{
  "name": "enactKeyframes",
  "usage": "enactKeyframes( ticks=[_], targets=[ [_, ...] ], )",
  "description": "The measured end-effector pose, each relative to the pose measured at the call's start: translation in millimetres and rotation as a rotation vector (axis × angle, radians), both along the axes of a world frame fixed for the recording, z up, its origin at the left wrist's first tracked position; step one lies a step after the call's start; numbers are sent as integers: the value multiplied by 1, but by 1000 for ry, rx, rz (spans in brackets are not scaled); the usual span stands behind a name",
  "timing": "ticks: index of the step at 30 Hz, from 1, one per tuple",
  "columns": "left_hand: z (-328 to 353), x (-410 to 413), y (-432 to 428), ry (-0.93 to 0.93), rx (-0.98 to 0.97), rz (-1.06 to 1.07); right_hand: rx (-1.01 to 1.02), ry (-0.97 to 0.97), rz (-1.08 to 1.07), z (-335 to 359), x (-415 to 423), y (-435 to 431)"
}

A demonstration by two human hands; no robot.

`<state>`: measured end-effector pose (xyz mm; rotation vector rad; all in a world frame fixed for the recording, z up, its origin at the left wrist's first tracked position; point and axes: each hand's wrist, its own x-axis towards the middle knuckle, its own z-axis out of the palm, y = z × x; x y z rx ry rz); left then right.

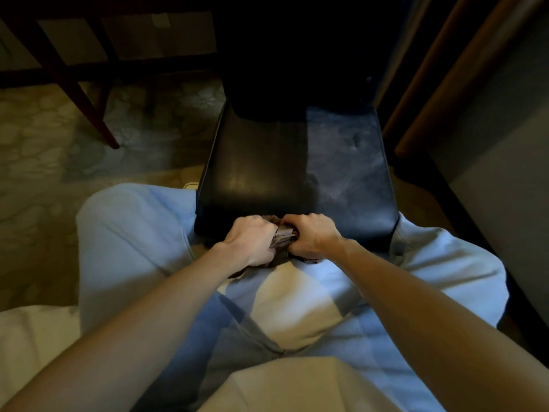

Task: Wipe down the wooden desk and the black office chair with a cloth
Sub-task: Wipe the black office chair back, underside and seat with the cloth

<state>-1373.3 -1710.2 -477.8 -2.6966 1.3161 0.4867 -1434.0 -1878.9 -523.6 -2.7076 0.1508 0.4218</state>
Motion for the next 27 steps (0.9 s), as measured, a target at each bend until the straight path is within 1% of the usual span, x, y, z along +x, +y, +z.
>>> enactKeyframes(
  ticks=[2, 5, 7, 9, 11, 13, 15, 17, 19, 23, 27],
  targets=[
    [2, 0, -1, 68, 39, 36, 64, 79, 20, 6, 6, -2],
    [8, 6, -3, 277, 90, 117, 279, 289, -4, 20, 16, -7],
    [19, 16, -9, 370, 148, 131, 315, 309, -33, 25, 21, -10],
    [37, 34, -18, 378, 177, 129, 288, 242, -83, 38, 32, -15],
    [63, 55, -31, 315, 142, 117, 258, 101, -139, 60, 45, -25],
    [87, 79, -45, 172, 66, 84, 220, -72, -186, 86, 60, -39],
    [103, 101, -59, 28, -50, 38, 133, -224, -202, 107, 74, -53],
    [108, 118, -77, -88, -149, -3, 42, -320, -194, 114, 87, -67],
    [101, 132, -96, -162, -181, -24, -12, -364, -195, 111, 99, -80],
    [80, 164, -135, -229, -219, -24, -41, -403, -221, 98, 125, -112],
    [62, 206, -183, -345, -277, -34, -223, -425, -186, 88, 168, -157]
  ],
)
